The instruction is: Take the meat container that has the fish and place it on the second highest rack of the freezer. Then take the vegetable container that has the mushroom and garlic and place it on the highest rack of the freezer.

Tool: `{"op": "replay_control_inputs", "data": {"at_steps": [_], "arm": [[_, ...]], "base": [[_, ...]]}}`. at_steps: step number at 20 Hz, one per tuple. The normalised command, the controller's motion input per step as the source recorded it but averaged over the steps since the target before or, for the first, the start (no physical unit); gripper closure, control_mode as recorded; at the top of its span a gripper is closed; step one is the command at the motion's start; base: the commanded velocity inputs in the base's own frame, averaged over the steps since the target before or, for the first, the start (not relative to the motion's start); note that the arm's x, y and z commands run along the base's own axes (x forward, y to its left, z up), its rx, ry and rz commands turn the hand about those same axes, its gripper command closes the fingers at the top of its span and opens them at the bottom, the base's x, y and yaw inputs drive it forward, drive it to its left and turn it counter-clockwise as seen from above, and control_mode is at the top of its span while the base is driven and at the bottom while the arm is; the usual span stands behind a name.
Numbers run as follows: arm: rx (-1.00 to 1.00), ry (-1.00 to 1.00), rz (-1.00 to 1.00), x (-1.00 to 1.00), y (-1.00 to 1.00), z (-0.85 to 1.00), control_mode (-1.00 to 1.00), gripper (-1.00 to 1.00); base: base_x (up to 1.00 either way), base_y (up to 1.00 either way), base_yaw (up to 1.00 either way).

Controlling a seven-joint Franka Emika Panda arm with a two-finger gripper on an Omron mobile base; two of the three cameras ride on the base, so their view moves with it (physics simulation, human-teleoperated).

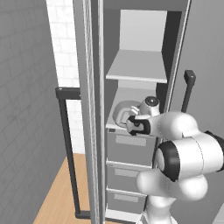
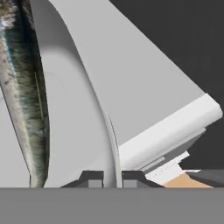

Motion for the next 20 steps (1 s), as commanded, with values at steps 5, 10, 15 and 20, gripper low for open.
{"op": "replay_control_inputs", "data": {"at_steps": [5, 10, 15, 20], "arm": [[0.0, 0.0, -0.06, 0.32, -0.13, -0.08, -1.0, 1.0], [0.0, 0.0, -0.06, 0.48, 0.0, -0.15, -1.0, 1.0], [-0.01, 0.0, -0.01, 0.39, 0.03, -0.31, -1.0, 1.0], [-0.01, 0.0, 0.0, 0.44, 0.08, -0.47, -1.0, 1.0]], "base": [[0.0, 0.0, 0.0], [0.0, 0.0, 0.0], [0.0, 0.0, 0.0], [0.0, 0.0, 0.0]]}}
